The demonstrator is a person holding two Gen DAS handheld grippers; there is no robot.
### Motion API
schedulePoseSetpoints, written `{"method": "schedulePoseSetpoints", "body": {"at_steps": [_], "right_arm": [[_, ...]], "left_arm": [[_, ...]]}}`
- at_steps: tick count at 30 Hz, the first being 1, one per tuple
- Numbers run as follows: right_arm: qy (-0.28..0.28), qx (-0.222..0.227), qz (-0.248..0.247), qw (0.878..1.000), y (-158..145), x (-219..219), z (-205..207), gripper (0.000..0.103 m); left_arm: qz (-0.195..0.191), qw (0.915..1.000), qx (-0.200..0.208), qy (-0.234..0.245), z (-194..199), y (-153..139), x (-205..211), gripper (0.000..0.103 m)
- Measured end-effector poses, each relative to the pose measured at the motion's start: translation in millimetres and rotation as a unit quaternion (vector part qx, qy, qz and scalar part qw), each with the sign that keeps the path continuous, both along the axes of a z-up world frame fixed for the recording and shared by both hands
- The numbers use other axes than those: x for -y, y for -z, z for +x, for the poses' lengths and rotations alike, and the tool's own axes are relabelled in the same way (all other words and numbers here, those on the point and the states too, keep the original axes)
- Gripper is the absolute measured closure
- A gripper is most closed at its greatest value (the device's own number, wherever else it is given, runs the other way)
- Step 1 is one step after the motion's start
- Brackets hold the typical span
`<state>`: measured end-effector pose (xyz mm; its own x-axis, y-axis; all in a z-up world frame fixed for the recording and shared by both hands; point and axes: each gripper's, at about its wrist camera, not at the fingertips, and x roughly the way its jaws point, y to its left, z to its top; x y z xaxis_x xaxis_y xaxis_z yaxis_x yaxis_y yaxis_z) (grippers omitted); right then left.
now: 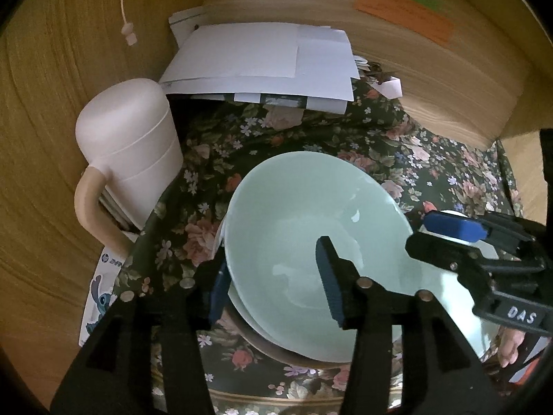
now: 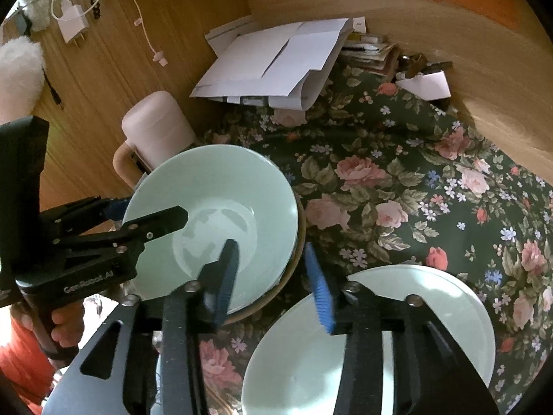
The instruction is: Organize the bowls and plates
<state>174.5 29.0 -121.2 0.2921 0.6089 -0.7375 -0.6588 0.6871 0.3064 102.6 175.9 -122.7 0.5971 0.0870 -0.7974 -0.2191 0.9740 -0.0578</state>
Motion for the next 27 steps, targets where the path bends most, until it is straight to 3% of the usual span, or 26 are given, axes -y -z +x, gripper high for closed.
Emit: {"method": "schedulePoseSetpoints", "body": {"at_steps": [6, 10, 13, 27], "right_arm": [[0.001, 0.001, 0.0, 1.0, -1.2, 1.4, -0.3, 0.052], [-0.002, -0.005, -0.003, 1.0, 2.2, 0.0, 1.0, 0.052], [-0.004, -0.01, -0.003, 1.0, 4.3, -0.5, 0.9, 0.052], [-0.017, -0.05, -0.019, 0.998, 27.3, -17.0, 5.0, 0.052]], "left_arm": [[-0.001, 0.9999, -0.003, -0.016, -2.0, -4.4, -1.2, 0.055], [0.04, 0.9987, 0.028, -0.014, -9.2, -17.9, 3.0, 0.046], [0.047, 0.9982, 0.037, -0.009, -12.6, -25.3, 1.8, 0.041], [-0.029, 0.9991, -0.001, -0.031, -25.6, 13.9, -21.1, 0.04]]}}
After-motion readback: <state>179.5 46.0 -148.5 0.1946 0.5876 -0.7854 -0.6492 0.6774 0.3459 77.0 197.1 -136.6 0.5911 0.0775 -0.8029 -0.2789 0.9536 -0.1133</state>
